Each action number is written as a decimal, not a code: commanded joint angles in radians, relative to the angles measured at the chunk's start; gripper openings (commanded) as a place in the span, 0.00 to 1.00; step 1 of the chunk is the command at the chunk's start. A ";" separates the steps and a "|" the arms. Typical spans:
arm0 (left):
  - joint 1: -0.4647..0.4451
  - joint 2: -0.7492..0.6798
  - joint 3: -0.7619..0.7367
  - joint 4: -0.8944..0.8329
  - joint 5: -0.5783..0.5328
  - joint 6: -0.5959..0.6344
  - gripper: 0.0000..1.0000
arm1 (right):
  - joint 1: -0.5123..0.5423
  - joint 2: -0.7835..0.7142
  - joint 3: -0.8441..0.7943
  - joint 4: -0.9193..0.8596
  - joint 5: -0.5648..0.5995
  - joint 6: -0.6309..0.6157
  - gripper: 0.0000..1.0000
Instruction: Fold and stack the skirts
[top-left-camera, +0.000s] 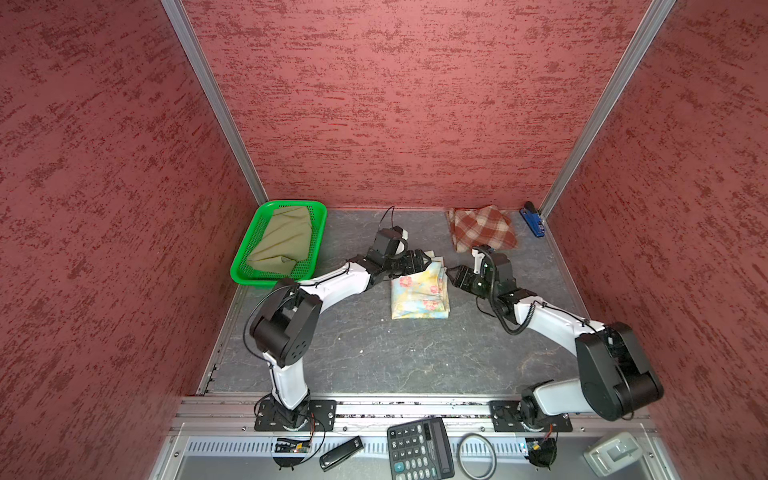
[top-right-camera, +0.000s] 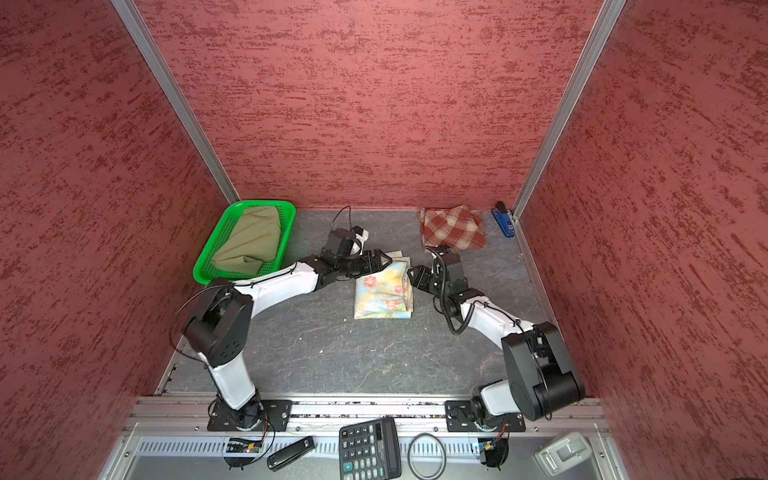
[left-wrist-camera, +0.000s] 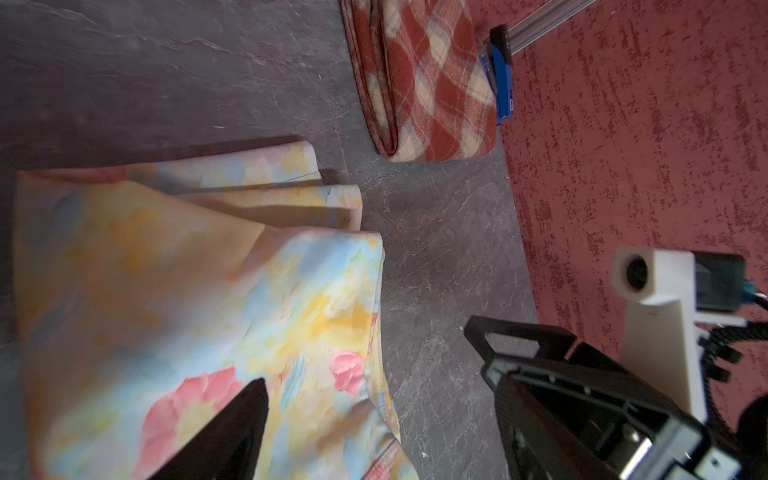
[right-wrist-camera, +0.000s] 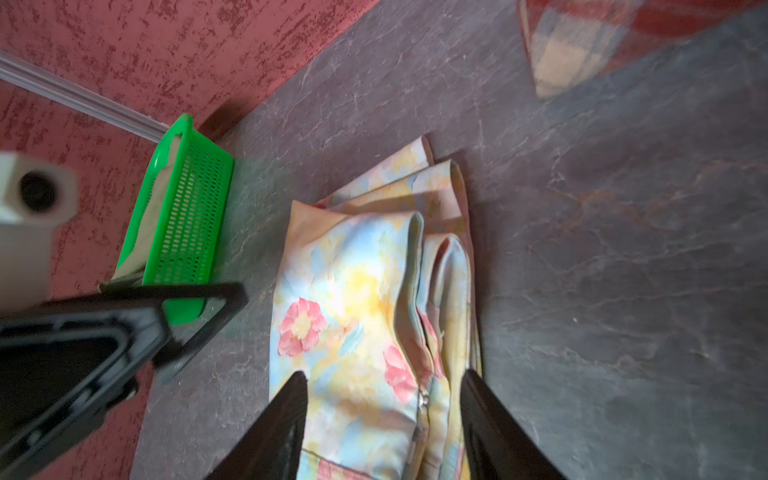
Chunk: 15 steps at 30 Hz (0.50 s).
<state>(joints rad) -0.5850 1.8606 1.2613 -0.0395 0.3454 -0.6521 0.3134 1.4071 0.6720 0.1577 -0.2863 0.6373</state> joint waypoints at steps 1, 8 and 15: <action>0.017 0.112 0.072 0.032 0.109 0.031 0.86 | 0.005 -0.050 -0.040 0.081 -0.064 -0.013 0.57; 0.005 0.288 0.179 0.142 0.178 -0.003 0.86 | 0.028 -0.073 -0.113 0.159 -0.128 -0.024 0.54; 0.012 0.381 0.220 0.141 0.182 -0.013 0.85 | 0.104 -0.025 -0.090 0.194 -0.121 -0.054 0.50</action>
<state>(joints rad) -0.5751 2.2181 1.4693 0.0723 0.5083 -0.6594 0.3897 1.3598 0.5598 0.2996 -0.3950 0.6086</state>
